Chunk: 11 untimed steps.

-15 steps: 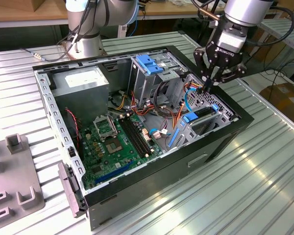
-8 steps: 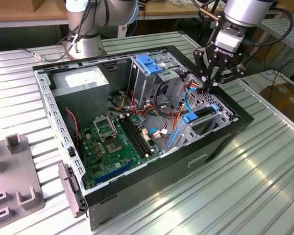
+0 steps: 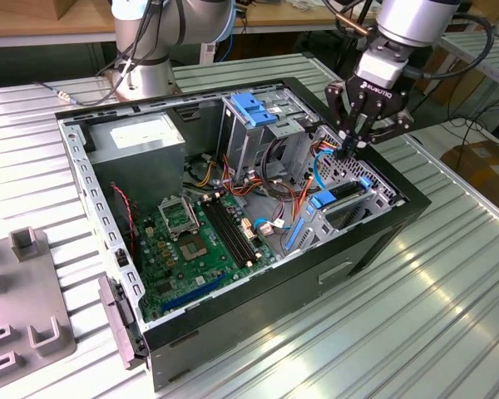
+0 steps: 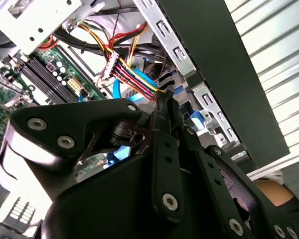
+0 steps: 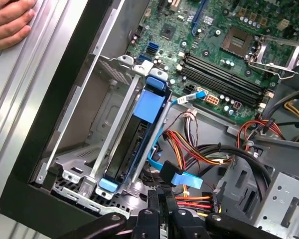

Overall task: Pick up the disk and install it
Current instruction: 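Insert the first disk wire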

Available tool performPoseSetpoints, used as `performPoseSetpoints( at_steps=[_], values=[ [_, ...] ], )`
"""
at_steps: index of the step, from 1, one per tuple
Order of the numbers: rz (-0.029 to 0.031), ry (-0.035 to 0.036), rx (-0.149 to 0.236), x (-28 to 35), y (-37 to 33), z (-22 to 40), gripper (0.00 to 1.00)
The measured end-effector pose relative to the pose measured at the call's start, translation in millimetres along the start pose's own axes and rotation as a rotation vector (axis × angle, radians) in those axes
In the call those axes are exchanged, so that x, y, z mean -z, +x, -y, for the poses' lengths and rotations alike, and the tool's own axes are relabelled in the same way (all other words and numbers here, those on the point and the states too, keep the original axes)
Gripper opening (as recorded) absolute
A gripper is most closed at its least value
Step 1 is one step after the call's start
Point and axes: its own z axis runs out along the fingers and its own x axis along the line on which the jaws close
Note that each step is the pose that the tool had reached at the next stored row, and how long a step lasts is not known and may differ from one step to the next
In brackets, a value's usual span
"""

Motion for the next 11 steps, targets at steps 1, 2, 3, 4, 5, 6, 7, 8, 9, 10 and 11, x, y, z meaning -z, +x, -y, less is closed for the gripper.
performPoseSetpoints(
  at_steps=[1, 2, 3, 4, 5, 6, 7, 8, 9, 10, 11],
  values=[
    [0.0001, -0.0008, -0.015, -0.2, 0.0, 0.0, 0.16],
    [0.0002, -0.0017, -0.03, -0.4, 0.0, 0.0, 0.16],
    [0.0003, -0.0024, -0.043, -0.6, 0.0, 0.0, 0.16],
    [0.0006, -0.0029, -0.054, -0.8, 0.0, 0.0, 0.16],
    [0.0006, -0.0034, -0.062, -1.0, 0.1, 0.0, 0.16],
    [0.0009, -0.0039, -0.073, -1.4, 0.4, -0.2, 0.16],
    [0.0009, -0.0043, -0.079, -1.9, 2.4, -1.0, 0.16],
    [0.0008, -0.0044, -0.081, -2.1, 4.4, -1.8, 0.16],
    [0.0007, -0.0045, -0.081, -2.3, 6.6, -2.8, 0.16],
    [0.0009, -0.0044, -0.081, -2.6, 10.3, -4.3, 0.16],
    [0.0007, -0.0045, -0.083, -2.6, 11.4, -4.9, 0.16]
  ],
)
